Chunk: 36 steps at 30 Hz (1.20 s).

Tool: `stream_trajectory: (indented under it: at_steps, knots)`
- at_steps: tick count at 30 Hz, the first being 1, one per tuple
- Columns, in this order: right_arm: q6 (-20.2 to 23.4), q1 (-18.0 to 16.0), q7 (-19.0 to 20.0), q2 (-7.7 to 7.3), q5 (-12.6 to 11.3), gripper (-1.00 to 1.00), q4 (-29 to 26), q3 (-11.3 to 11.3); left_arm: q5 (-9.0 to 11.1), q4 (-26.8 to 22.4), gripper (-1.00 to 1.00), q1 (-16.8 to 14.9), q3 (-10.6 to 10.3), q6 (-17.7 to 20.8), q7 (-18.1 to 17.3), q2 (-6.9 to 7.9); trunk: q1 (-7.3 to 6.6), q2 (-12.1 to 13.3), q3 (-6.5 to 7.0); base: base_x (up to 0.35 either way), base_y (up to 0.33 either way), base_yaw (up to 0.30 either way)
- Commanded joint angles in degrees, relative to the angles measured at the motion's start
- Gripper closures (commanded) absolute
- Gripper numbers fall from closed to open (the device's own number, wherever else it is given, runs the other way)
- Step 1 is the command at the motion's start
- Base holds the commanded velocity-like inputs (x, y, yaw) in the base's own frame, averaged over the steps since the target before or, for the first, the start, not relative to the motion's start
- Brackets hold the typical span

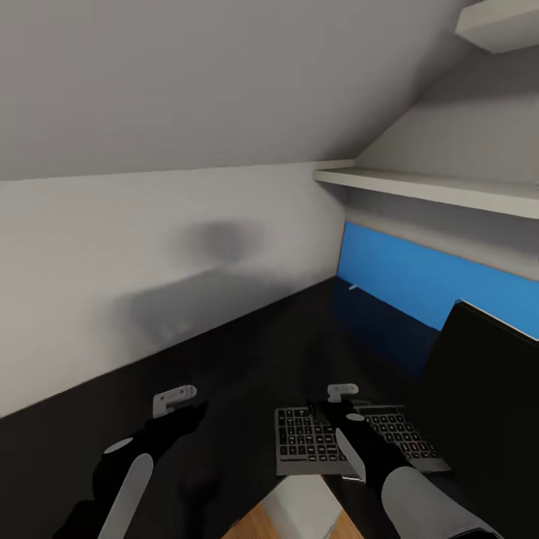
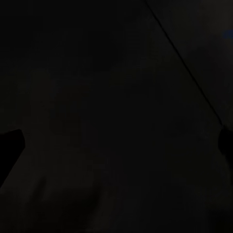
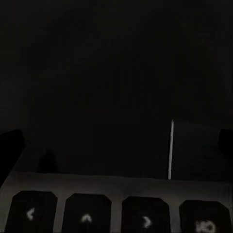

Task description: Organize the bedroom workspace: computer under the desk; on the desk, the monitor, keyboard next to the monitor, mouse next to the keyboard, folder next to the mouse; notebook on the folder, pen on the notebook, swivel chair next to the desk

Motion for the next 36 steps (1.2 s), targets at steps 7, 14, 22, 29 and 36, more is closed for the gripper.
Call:
stream_trajectory:
  at_steps: [7, 14, 22, 29, 36]
  knots:
    - [0.28, 0.00, -0.44, -0.04, -0.80, -1.00, 1.55, 0.40, 0.59, 0.00, -1.00, -0.04, -0.10, 0.12, 0.58, 0.05, -0.01, -0.04, -0.07, -0.192, 0.000, 0.000]
    - [0.28, 0.01, -0.44, -0.03, -0.80, -1.00, 1.55, 0.40, 0.57, 0.24, -1.00, -0.04, -0.10, 0.06, 0.58, 0.05, -0.01, -0.04, -0.07, -0.023, 0.000, 0.000]
    - [0.20, 0.02, -0.44, 0.01, -0.80, -1.00, 1.55, 0.41, 0.57, 0.31, -1.00, -0.04, -0.10, 0.08, 0.58, 0.05, -0.01, -0.04, -0.07, -0.128, 0.000, 0.000]
    - [0.19, 0.00, -0.44, 0.02, -0.78, -1.00, 1.55, 0.41, 0.57, 0.32, -1.00, -0.04, -0.10, 0.07, 0.58, 0.05, -0.01, -0.04, -0.07, -0.035, 0.000, 0.000]
    - [0.19, 0.00, -0.44, 0.02, -0.79, -1.00, 1.55, 0.41, 0.58, 0.34, -1.00, -0.04, -0.10, 0.06, 0.58, 0.05, -0.01, -0.04, -0.07, -0.001, 0.000, 0.000]
